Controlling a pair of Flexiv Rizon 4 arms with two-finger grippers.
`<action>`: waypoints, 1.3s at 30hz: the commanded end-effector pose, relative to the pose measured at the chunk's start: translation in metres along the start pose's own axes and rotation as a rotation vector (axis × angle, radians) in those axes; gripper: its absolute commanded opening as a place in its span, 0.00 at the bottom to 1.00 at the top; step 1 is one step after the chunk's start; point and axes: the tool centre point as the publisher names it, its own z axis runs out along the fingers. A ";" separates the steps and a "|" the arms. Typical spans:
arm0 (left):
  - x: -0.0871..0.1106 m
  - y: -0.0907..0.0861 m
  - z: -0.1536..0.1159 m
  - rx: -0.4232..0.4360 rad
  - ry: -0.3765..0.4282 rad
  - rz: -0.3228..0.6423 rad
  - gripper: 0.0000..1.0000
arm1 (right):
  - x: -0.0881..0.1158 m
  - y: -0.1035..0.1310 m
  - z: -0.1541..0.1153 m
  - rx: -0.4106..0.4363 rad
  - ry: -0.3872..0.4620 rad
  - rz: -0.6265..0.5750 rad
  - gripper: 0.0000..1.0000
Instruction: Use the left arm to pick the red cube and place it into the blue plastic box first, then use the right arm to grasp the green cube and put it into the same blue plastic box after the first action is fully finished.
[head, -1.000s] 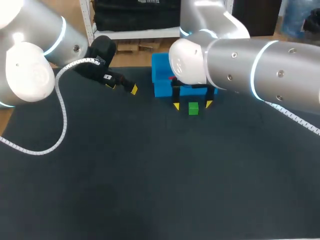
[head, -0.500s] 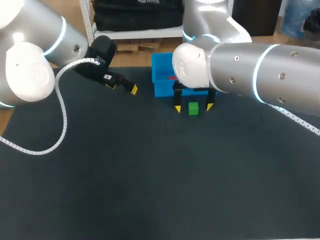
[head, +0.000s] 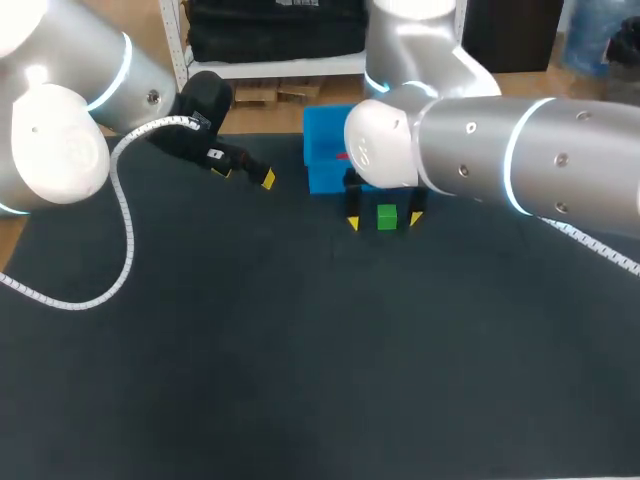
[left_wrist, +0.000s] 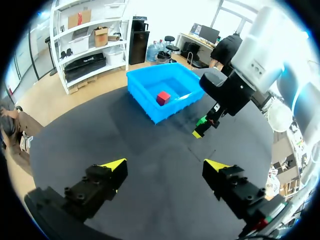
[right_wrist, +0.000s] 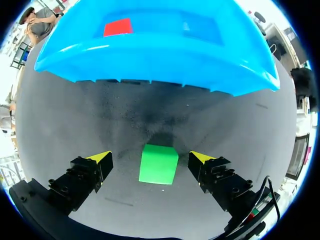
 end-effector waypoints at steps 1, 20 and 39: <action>0.001 0.001 0.000 0.005 -0.003 0.003 1.00 | 0.000 0.000 0.003 0.000 -0.007 0.000 0.48; 0.001 0.001 0.000 0.005 -0.003 0.003 1.00 | -0.001 -0.007 -0.003 0.015 -0.015 -0.006 0.00; 0.001 0.001 0.000 0.005 -0.003 0.003 1.00 | -0.007 -0.008 -0.050 0.030 -0.028 -0.028 0.00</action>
